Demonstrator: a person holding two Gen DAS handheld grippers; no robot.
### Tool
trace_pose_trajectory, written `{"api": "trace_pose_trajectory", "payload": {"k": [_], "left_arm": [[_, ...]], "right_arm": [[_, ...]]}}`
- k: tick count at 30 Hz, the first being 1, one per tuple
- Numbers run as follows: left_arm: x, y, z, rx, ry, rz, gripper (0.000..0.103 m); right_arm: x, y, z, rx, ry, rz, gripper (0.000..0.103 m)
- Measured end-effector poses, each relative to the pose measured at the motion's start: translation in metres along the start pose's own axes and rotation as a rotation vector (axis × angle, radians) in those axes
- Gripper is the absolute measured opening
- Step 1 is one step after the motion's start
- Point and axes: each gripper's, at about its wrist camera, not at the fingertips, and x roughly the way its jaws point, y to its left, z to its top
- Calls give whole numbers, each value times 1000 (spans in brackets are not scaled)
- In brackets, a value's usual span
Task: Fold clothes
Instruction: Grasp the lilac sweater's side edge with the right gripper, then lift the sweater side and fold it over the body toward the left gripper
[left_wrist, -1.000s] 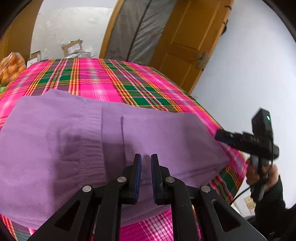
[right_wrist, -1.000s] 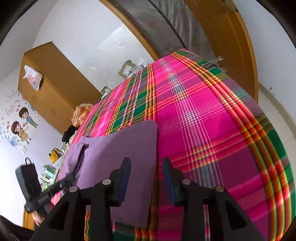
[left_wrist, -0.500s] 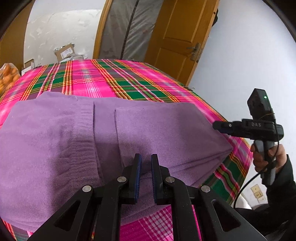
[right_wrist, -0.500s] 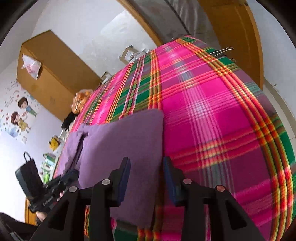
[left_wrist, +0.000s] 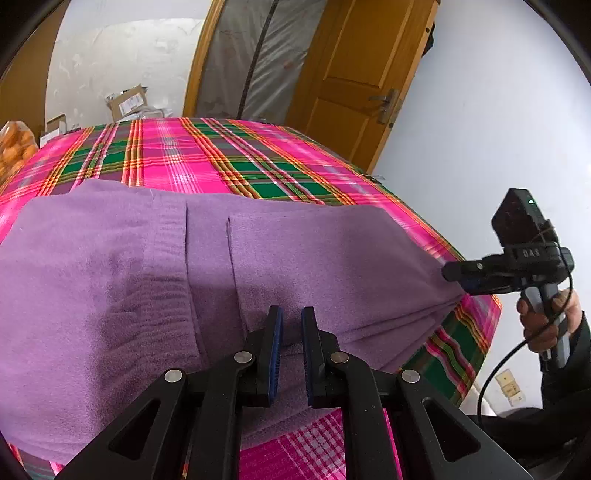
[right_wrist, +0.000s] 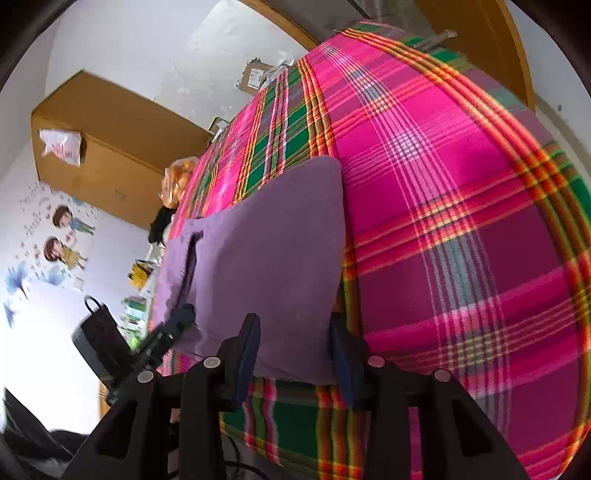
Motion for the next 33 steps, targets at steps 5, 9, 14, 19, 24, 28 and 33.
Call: {"api": "trace_pose_trajectory", "payload": {"k": [5,9,14,19,24,28,33], "left_arm": [[0,1,0,-3,-1,-4,10],[-1,2,-1,-5,-1,-7,10],[-1,3,-1,-6,-2,-8,10],[-2,1,-1,1,1,2,11],[-12,-1,1,-4,-18,11,11],[-25,2,6,-19,-55,20,11],[-43,12,13,-36,-115,65,11]], "right_arm": [[9,-5,8,56,-41,40,38],[11,-5,7,56,-58,21,30],[12,-6,-2,40,-43,0,14],[15,-2,0,23,-60,-2,12],[3,18,6,-27,-122,63,11],[-7,37,10,-72,-161,104,11],[-14,64,16,-130,-190,145,11]]}}
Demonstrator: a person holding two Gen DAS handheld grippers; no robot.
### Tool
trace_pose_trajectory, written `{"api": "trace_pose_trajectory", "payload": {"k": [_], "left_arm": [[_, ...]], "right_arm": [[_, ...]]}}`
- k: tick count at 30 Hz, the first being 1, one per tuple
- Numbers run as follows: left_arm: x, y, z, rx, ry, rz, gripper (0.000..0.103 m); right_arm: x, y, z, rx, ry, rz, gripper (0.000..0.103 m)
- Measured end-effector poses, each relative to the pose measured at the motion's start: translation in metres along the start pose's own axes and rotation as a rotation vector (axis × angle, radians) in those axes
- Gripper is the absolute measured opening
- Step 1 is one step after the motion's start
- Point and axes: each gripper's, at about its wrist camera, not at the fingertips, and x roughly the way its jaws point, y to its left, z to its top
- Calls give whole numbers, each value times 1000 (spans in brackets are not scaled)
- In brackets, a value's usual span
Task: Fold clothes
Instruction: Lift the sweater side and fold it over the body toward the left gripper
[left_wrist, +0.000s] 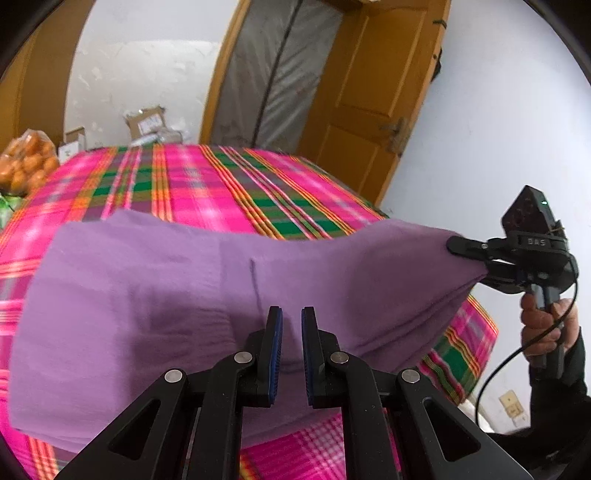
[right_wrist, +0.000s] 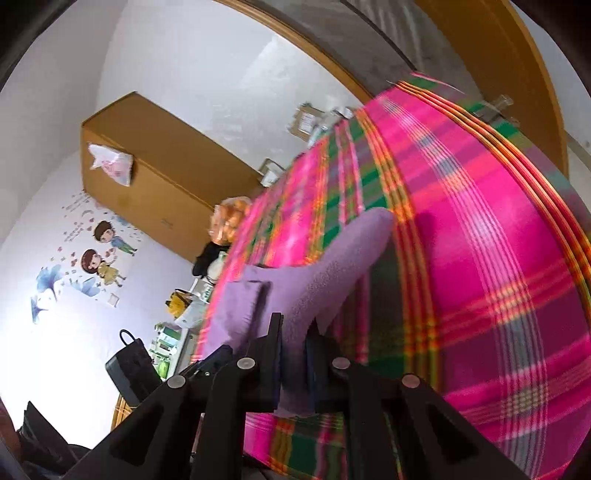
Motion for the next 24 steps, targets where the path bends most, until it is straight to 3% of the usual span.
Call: {"api": "trace_pose_trajectory", "payload": {"k": [5,12,24], "left_arm": [[11,19,-1,-43,32,36,11],[27,12,-12,-14,74,13,11],[0,33,-9,-59,0,26,11]], "right_arm": [[2,31,11,-72,-6,26,11],[10,72,21,-159,0,51,11],[42,146,30,-304,39,106,11]]}}
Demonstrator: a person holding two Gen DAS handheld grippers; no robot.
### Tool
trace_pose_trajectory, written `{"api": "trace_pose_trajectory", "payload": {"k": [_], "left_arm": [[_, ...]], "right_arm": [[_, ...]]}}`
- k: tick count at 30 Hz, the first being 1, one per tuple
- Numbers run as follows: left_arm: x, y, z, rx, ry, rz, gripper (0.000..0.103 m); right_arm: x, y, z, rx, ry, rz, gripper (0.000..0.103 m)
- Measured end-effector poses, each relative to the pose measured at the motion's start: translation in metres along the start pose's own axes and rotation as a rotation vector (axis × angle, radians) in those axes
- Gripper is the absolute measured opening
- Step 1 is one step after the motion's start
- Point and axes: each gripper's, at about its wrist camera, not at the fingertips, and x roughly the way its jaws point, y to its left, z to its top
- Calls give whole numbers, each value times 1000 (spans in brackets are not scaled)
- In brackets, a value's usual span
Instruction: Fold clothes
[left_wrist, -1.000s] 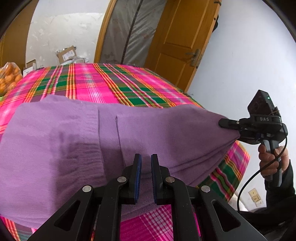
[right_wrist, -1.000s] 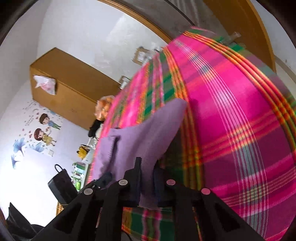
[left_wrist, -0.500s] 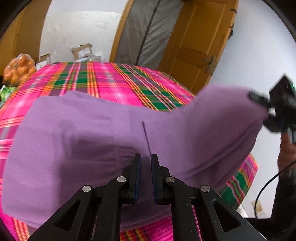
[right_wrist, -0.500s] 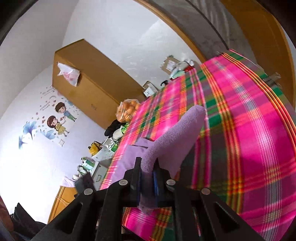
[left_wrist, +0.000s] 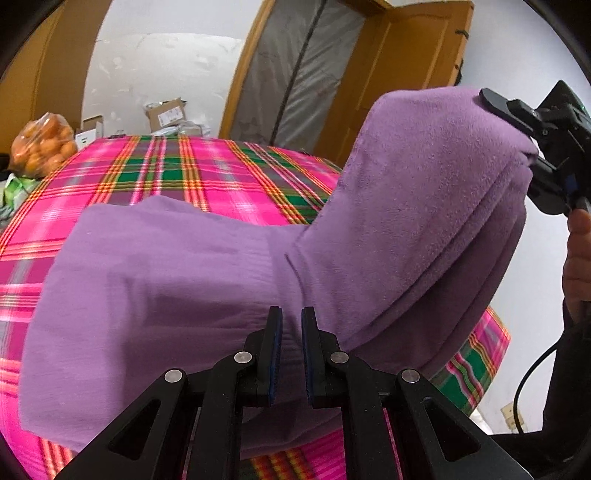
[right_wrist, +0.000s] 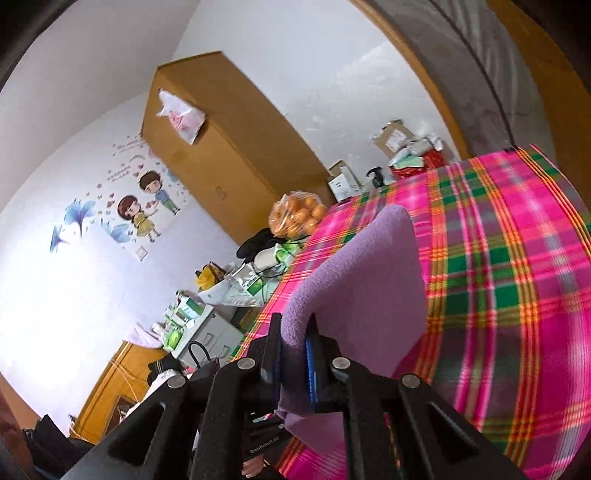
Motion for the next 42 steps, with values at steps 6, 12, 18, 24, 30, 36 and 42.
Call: {"api": "trace_pose_trajectory", "payload": {"k": [6,12,18,24,30,36,42], "left_arm": [[-18,19,-2,-45,-40,23,11],[-42,47,-6,-105,-86,62,11],[-69,83,-13,-167,-128,116,11],[-95,114,-26,-226,-161,169,11],[-110,136,-28,-263,-183,198,11],[-120,146,-26,-293,-209,173,11],[-122,137,-14,-328,-250,40,41]], "right_arm": [[32,25,8,-44,43,22,11],[79,45,11,-69,113,37,11],[138,59,1,-88,214,40,11],[205,64,-23,-106,349,17,11],[264,57,-55,-82,508,-5,22],[255,68,-57,-94,471,83,30],[220,46,-44,-40,358,78,31]]}}
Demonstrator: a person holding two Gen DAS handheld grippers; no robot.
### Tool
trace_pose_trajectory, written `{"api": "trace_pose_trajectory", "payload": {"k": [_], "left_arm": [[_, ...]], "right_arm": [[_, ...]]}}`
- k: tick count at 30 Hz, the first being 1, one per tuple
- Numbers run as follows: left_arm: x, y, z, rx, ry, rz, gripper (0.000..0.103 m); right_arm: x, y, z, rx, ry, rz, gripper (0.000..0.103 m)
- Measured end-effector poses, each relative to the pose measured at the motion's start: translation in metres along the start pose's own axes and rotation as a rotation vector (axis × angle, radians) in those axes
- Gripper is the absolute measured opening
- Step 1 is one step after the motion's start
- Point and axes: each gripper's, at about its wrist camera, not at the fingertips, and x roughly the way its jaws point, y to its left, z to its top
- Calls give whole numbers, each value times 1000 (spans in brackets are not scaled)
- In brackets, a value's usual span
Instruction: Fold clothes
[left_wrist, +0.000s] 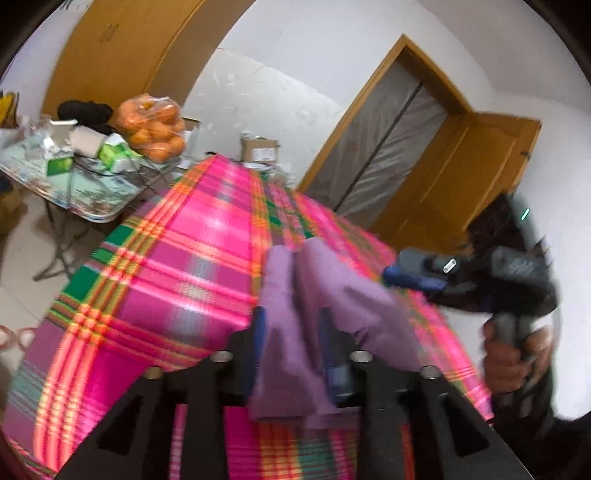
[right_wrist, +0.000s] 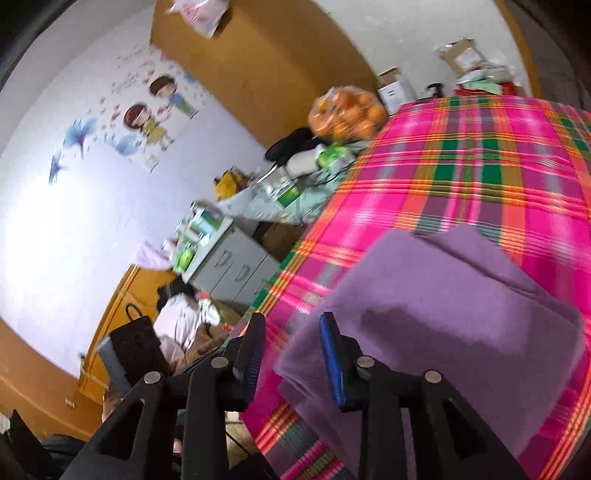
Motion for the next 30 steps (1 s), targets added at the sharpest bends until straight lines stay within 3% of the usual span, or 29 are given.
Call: {"api": "trace_pose_trajectory", "payload": {"k": [2,15,18,20,24,27,30], "left_arm": [[6,-12,1,16,1,-18,52],[66,-43,-14,11,160,131,53],[67,-31,-14,-72,168,71,44],[58,-24,-13,-131,132,-5,15],[35,0,-12,-299,57,-244,12],[35,27,-25,-392,68,-199,12],[40,37,-40,-418,108,-149,11]], "right_arm": [[-10,-13,-5,34,-23,-14,32],[-43,-52,-26,117,-92,-3,33],[-46,-55,-29,125,-92,-1,33],[-49,-58,-33,132,-96,-3,33],[-55,-64,-37,149,-109,-4,33],[-56,-65,-38,155,-114,0,33],[-53,-67,-39,162,-111,0,33]]}}
